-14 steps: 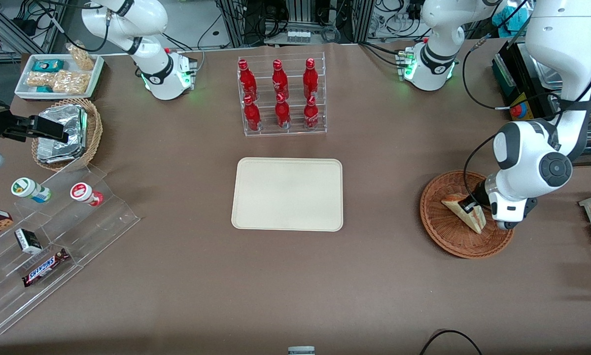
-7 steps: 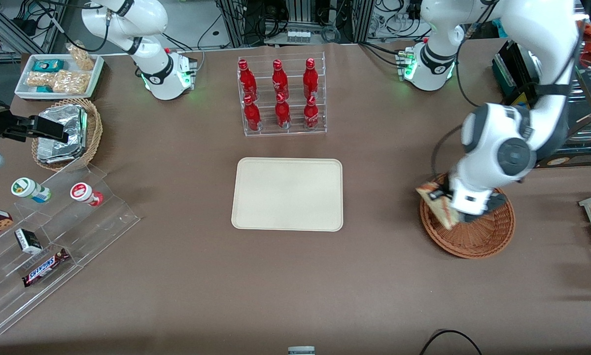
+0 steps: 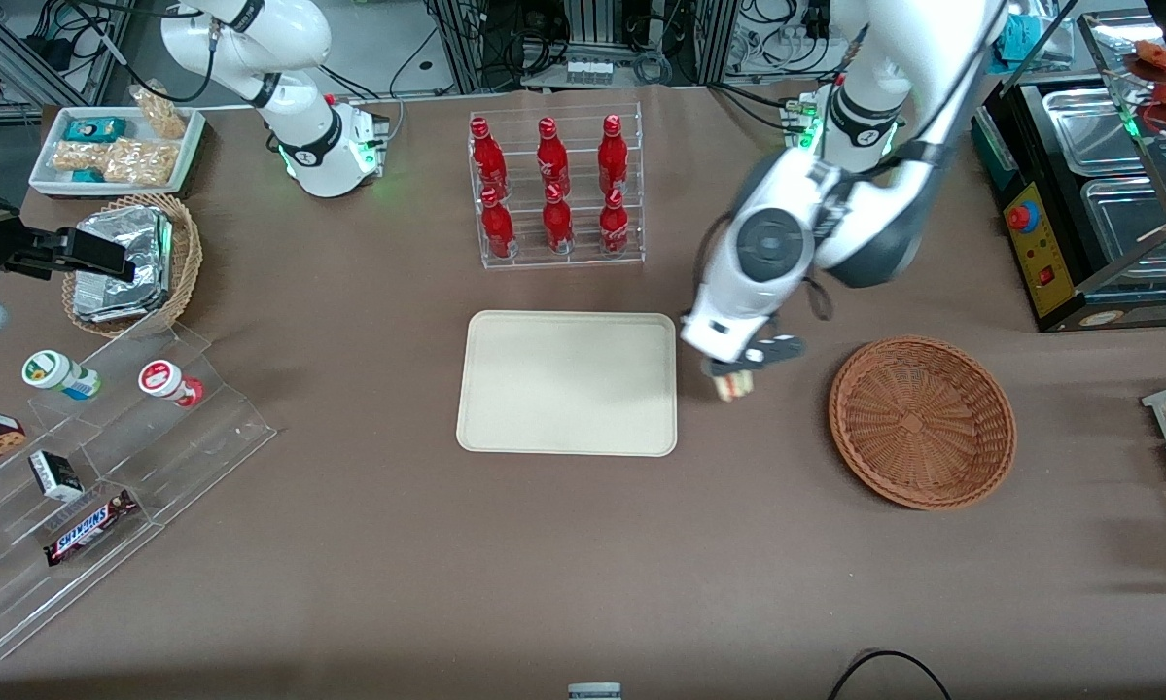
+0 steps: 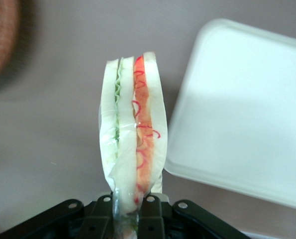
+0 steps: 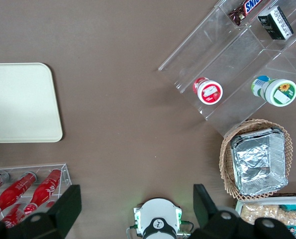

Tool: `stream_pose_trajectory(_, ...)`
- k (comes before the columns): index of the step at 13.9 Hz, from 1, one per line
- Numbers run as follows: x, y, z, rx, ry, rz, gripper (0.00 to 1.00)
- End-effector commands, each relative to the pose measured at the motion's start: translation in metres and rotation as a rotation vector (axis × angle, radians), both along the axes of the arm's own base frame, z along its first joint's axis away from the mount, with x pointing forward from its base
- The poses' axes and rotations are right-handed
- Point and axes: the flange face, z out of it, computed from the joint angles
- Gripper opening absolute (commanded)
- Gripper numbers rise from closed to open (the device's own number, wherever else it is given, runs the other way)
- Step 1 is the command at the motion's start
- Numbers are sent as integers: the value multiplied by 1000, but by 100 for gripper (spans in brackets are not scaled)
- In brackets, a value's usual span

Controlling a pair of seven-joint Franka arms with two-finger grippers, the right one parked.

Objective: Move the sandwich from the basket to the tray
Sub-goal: 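Lift the sandwich with the left gripper and carry it over the beige tray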

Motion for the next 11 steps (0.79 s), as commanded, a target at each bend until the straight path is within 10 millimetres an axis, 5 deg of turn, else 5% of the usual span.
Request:
stream_pose_trajectory(1, -2, -49, -18, -8, 30, -14, 15)
stream_pose_trajectory(7, 4, -136, -55, -73, 27, -89, 15)
stream_pose_trajectory(9, 16, -151, -64, -98, 20, -88, 16)
stream_pose_trajectory(11, 1, -171, -77, -92, 22, -141, 19)
